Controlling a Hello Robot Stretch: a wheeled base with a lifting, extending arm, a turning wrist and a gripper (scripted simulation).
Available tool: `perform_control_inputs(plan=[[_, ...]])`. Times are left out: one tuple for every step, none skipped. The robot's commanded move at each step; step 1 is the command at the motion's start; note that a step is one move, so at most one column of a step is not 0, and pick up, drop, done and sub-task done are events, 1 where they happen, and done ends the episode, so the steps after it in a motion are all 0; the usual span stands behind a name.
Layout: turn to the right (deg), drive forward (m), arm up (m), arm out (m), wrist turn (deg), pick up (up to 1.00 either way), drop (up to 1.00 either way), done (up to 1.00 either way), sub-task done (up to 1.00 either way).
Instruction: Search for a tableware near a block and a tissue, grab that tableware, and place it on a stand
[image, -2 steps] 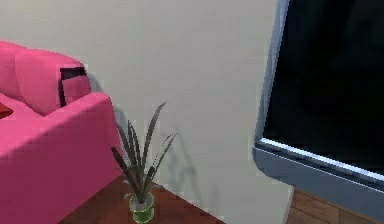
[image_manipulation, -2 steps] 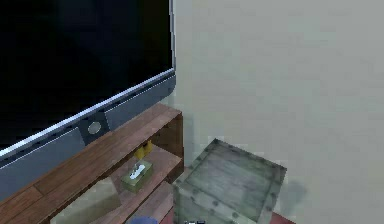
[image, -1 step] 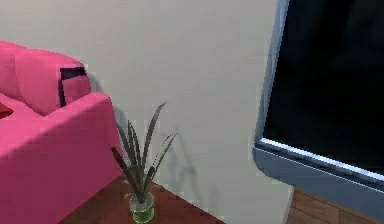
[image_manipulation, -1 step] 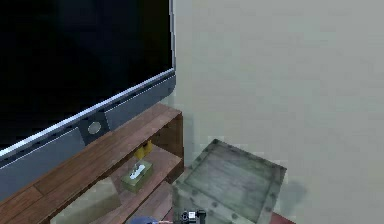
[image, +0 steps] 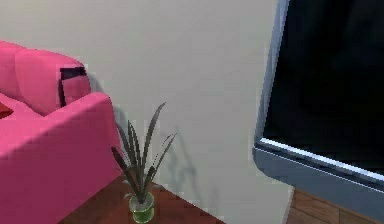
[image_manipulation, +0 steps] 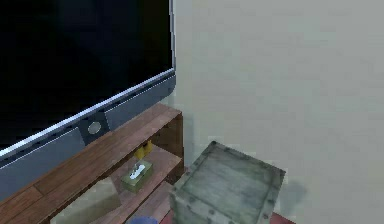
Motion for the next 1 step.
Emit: perform_control_inputs(plan=[[0.0,0.0,0.0,0.0,0.0,0.0,0.0,1.0,0.0]])
